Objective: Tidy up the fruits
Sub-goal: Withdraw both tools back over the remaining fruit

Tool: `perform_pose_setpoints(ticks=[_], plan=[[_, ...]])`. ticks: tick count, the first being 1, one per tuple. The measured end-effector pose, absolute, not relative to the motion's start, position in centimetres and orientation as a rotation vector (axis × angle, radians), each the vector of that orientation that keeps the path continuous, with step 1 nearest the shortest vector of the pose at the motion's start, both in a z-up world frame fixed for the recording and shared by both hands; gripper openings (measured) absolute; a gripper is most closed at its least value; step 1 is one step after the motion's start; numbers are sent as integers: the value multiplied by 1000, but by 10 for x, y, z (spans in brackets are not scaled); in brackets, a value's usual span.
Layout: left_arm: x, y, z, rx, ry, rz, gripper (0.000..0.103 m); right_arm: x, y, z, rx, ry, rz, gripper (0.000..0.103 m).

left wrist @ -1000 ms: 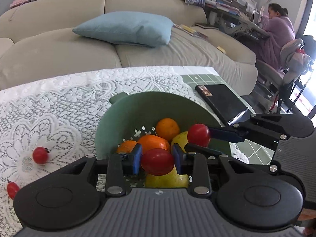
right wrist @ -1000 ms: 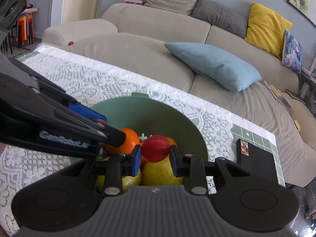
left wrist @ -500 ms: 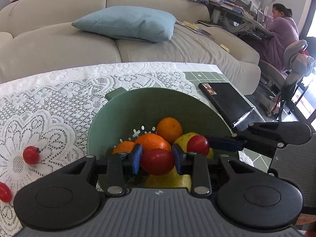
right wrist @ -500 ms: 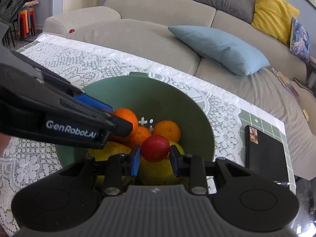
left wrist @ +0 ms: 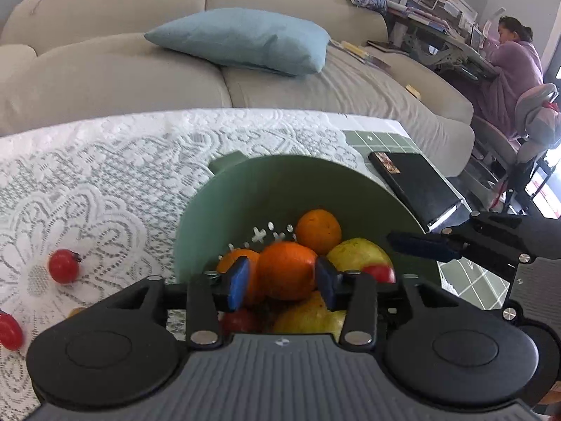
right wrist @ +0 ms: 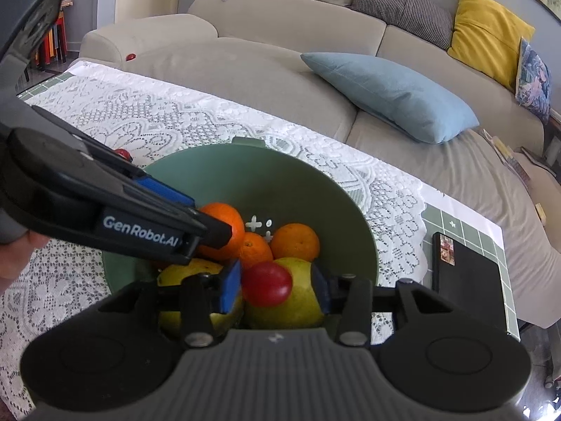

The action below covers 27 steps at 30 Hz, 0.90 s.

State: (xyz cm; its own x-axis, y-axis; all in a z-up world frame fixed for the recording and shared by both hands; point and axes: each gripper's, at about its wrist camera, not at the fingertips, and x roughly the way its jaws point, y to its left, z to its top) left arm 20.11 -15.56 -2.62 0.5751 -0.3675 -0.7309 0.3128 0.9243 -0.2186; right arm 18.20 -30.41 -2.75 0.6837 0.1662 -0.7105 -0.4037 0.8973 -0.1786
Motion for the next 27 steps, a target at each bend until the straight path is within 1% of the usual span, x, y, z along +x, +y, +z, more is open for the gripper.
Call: perform_pose_setpoints(ticks=[2,5,6,8,10,12,14,17,20,27], plan=[[198,-152,-20,-75,858,-406,58,182,-304,-25,-329,742,322,57],[191,-145,-8,-82,827,-403,64,179,-304,-19,-319,717,315,63],[189,-143,-5,-80,816,-398,65,178,-303,-16,-315,707,312,64],[184,-137,3,-69,792,-381,65,175,-299,-11,-302,685,304,70],[179,-129,11,-43,773,-350,65,170,-294,-6,-284,660,299,74],[172,-122,18,-19,744,-334,65,164,-286,0,-257,627,307,74],[163,-112,25,-2,718,-318,65,158,-277,4,-228,597,329,81],[155,-95,30,0,694,-296,65,149,-259,10,-191,561,377,82],[153,-75,32,-11,701,-275,65,146,-240,11,-159,549,417,87],[149,-30,22,-45,722,-235,65,148,-207,3,-96,572,428,87]])
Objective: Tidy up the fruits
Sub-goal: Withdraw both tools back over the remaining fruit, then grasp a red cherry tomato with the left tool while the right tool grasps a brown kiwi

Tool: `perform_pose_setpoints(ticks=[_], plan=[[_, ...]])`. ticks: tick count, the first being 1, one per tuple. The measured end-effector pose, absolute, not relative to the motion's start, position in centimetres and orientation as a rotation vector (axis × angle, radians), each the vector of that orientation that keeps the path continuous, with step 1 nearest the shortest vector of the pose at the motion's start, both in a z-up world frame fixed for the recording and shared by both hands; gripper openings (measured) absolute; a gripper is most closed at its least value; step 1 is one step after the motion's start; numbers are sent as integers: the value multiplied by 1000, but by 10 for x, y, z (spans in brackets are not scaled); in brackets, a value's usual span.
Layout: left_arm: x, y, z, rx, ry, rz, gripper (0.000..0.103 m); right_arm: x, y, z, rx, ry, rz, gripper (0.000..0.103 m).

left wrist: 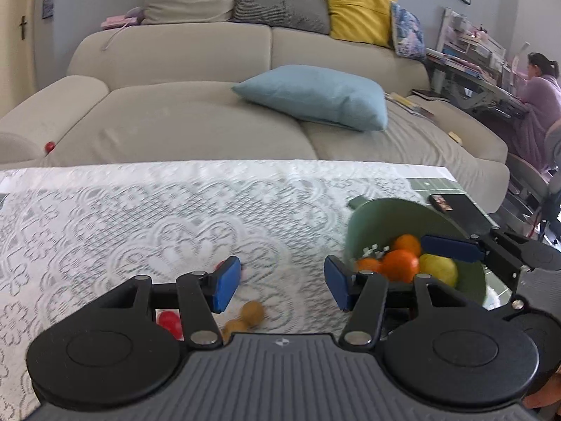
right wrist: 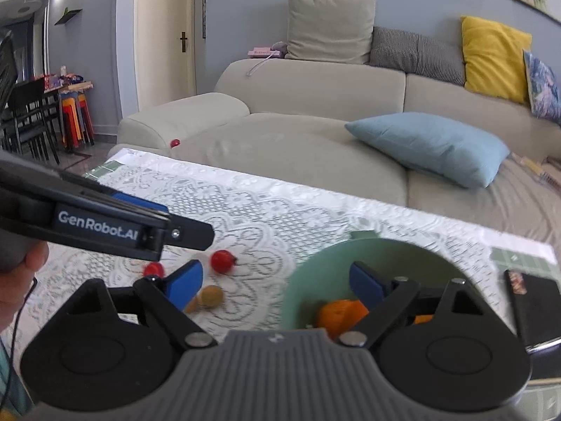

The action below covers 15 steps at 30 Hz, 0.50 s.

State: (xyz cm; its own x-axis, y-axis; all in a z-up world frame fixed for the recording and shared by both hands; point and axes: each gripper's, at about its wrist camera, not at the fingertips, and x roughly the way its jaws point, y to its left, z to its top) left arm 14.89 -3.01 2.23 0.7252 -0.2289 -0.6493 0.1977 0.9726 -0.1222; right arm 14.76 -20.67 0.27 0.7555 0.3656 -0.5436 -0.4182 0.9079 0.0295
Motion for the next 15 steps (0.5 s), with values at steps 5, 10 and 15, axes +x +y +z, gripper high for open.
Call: perform_pose_setpoints(ticks=[5,10,15], plan=[[141,-4,11,-47,720,-227,65,144,-187,-4,-97,551,434,82],[135,17,-3,-40,715,-237,65,140,-166,-20,-167,541,452,67],[138,32,-21,-44,728,-250,65,145,-150,-37,-221,576,477,55]])
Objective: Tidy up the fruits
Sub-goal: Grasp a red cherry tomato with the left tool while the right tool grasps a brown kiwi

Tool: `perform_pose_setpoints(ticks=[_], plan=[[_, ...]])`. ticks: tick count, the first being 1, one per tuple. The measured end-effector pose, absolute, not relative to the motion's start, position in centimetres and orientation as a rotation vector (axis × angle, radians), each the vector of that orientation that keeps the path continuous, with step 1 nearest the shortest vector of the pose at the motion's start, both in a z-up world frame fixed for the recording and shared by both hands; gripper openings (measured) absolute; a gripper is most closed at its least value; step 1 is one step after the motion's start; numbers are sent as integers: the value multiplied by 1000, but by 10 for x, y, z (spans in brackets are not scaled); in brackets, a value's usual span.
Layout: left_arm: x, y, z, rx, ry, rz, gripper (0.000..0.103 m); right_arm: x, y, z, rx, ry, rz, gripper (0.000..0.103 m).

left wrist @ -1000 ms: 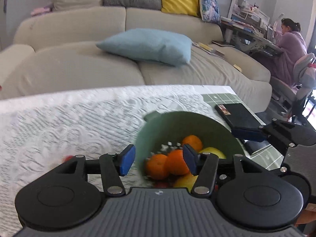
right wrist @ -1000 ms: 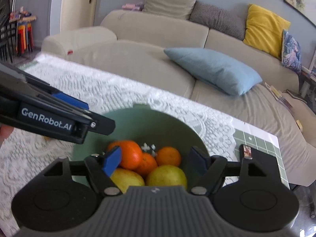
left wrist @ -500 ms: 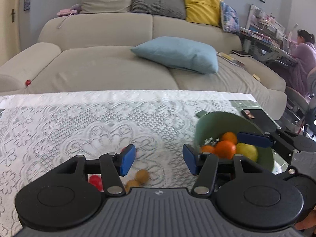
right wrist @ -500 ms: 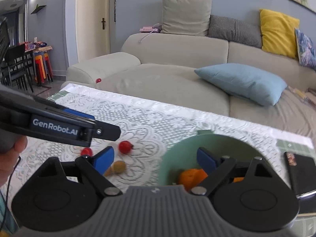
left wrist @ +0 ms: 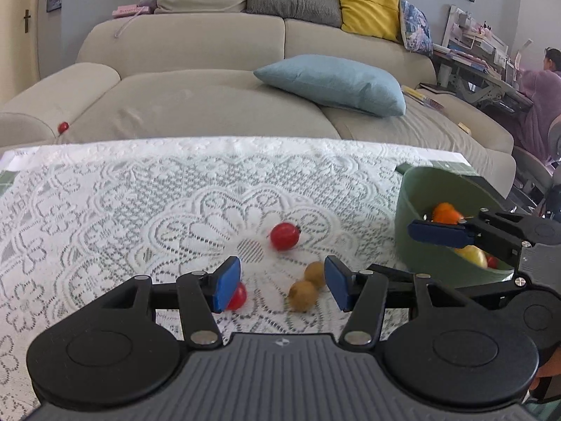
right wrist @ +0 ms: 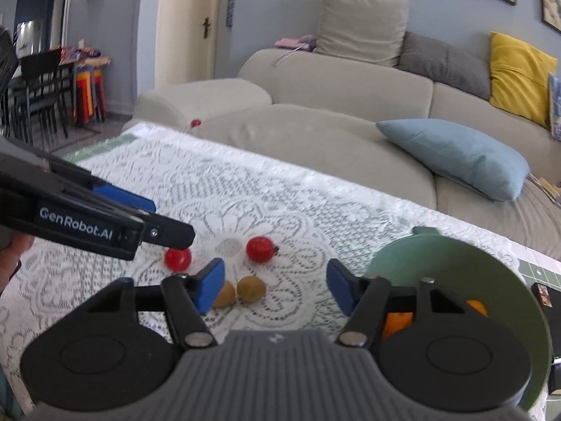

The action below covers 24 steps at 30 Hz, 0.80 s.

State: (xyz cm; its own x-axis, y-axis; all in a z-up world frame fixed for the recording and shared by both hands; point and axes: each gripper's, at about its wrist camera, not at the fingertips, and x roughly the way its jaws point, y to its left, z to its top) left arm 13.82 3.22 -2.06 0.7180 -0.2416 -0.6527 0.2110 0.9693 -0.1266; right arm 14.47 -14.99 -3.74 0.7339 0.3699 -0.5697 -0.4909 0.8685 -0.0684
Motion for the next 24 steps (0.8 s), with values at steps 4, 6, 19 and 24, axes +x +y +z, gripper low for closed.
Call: perform_pose_setpoints(ticks=[4,6,19,24], plan=[[142,42,-41,-30,746,-250,58,153,-139,-50,-248,613,498,46],[143,43,-50,2,755,-233,55,159,-136,-57,-248,641,504,40],[159,49,-78,26,775,-198,50,196,-132,-79,-134,746,510,32],[161,50,-80,11,774,-190,49,202,-128,-83,-122,755,511,31]])
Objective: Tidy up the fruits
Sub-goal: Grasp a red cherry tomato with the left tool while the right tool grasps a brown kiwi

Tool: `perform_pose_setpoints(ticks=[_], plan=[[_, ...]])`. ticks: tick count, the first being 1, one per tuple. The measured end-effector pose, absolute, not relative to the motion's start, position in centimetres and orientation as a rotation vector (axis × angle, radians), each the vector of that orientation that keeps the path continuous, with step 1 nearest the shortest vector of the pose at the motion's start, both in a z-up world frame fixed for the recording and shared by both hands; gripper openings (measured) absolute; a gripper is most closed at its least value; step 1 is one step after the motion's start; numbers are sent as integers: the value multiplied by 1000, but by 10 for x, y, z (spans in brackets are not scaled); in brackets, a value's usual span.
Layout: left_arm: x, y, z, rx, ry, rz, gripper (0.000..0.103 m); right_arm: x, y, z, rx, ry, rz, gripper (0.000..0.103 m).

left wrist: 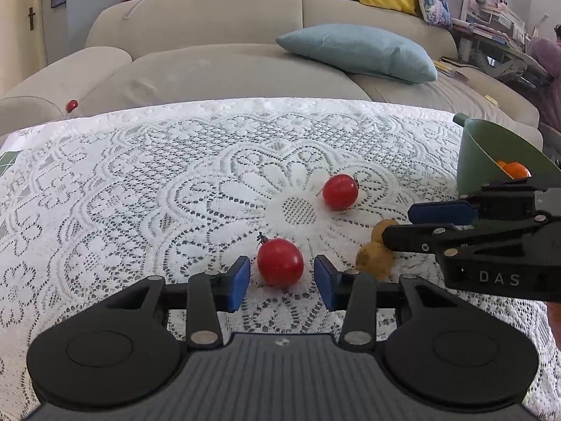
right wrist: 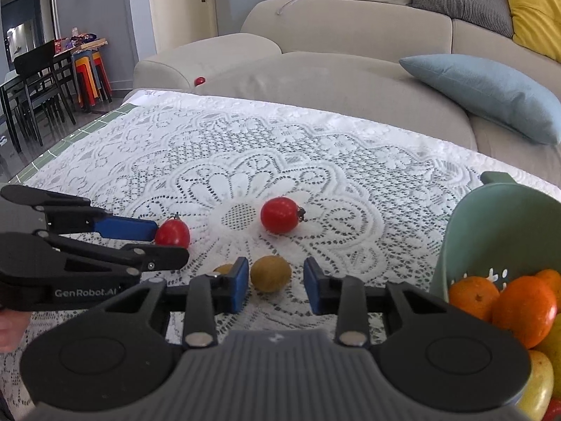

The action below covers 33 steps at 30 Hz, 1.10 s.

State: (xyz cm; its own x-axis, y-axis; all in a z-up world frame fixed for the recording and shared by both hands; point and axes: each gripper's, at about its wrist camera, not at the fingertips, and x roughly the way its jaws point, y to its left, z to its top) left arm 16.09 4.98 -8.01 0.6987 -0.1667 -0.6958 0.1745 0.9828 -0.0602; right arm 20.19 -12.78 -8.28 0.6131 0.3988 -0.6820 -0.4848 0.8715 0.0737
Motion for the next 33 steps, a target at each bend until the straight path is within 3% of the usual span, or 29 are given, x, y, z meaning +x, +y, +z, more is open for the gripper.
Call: perform_pose_setpoints(ticks=[13,21,33], plan=[[166,49,-87,-15,786,-180,43,208,-126,-90,-79,789,521,26],[166,47,-88,1,773,-164,33,208,-122,-94,-72,802,529,25],[162,51,-86,-37,770,-149,32,196,-127,-80,-125,720,520,25]])
